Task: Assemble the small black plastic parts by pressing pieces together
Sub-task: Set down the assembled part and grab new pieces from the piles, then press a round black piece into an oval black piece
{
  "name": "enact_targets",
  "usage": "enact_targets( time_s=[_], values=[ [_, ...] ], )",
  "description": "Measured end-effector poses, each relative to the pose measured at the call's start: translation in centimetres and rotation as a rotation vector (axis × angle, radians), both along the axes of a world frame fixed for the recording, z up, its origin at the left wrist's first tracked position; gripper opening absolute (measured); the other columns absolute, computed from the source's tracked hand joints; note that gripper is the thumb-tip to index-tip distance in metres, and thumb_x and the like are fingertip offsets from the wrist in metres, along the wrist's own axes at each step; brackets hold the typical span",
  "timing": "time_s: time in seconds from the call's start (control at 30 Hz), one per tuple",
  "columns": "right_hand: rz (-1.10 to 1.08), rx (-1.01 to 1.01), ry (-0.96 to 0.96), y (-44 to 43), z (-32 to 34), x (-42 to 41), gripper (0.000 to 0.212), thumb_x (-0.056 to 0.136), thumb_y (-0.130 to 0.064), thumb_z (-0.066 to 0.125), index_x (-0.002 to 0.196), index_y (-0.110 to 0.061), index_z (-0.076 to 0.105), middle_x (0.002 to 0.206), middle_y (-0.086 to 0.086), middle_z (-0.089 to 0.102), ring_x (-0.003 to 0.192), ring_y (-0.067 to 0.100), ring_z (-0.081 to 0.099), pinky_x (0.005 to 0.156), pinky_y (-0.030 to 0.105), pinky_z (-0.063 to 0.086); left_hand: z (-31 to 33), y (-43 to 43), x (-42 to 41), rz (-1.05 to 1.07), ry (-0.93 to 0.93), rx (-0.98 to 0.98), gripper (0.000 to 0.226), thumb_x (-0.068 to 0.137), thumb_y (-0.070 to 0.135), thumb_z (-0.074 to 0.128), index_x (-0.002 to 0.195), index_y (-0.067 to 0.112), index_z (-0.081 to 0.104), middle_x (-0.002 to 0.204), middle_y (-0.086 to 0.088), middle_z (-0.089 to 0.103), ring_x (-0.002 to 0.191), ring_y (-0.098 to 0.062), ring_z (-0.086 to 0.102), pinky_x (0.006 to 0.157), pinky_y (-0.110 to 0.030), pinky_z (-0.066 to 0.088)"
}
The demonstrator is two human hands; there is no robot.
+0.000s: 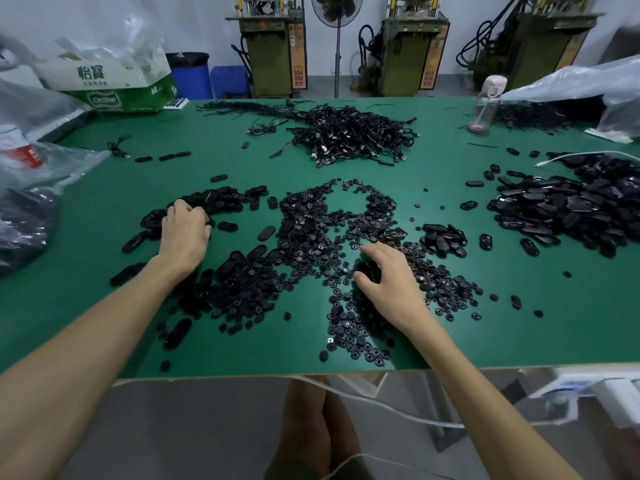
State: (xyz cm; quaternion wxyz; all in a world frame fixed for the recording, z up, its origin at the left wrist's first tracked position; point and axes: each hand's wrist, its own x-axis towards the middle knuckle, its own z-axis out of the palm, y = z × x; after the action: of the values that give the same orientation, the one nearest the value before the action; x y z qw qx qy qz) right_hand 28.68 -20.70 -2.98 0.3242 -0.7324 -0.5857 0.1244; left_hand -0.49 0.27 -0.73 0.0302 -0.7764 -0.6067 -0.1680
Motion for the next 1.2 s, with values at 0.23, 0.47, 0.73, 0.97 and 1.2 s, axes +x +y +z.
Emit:
enact_targets(
  time_s=[0.23,0.47,0.73,0.97,1.2],
  values=[
    [0.01,-0.002,-0.032,0.3,-0.2,0.0,0.036,0.099,-0.03,0.068,0.129,-0.01,0.069,0.142,0.004,0.06,0.139,0.021,0.042,0.117,0.033,0.029,0.3,-2.1,2.2,-0.067,-0.243,0.078,0.009,0.099,0.011,0.067,0.102,0.004,0.063,0.113,-0.016,0.057,0.109,-0.034,0.054,0.101,-0.05,0.045],
    [-0.015,0.038,0.048,0.3,0.1,-0.2,0.011,0.092,-0.022,0.076,0.096,-0.012,0.074,0.117,0.001,0.066,0.115,0.013,0.05,0.084,0.008,0.023,0.3,-6.4,6.7,-0.156,-0.62,0.039,0.009,0.102,0.017,0.063,0.105,0.01,0.059,0.098,-0.001,0.065,0.086,-0.018,0.064,0.075,-0.026,0.052],
    [-0.065,0.189,0.22,-0.2,0.3,-0.1,0.01,0.095,-0.015,0.073,0.089,-0.019,0.066,0.087,-0.008,0.067,0.081,-0.001,0.06,0.069,0.009,0.044,0.6,-13.1,13.9,-0.311,-1.201,-0.356,0.007,0.099,0.019,0.067,0.104,0.015,0.063,0.094,-0.005,0.071,0.058,-0.011,0.066,0.042,-0.021,0.042],
    [-0.094,0.272,0.3,-0.7,0.6,0.2,0.009,0.097,-0.021,0.07,0.102,-0.016,0.077,0.088,-0.009,0.074,0.084,-0.003,0.065,0.077,0.009,0.046,-1.3,-15.4,16.2,-0.435,-1.269,-0.512,0.029,0.097,-0.002,0.064,0.119,0.015,0.071,0.101,-0.005,0.076,0.072,-0.019,0.065,0.062,-0.022,0.055],
    [-0.123,0.277,0.42,-0.8,0.5,0.5,0.015,0.098,-0.019,0.069,0.109,-0.019,0.078,0.099,-0.01,0.076,0.099,0.005,0.069,0.097,0.035,0.055,-1.9,-15.1,16.0,-0.422,-1.325,-0.526,0.033,0.098,-0.009,0.06,0.125,0.008,0.069,0.117,-0.01,0.073,0.086,-0.017,0.077,0.076,-0.022,0.058]
  ],
)
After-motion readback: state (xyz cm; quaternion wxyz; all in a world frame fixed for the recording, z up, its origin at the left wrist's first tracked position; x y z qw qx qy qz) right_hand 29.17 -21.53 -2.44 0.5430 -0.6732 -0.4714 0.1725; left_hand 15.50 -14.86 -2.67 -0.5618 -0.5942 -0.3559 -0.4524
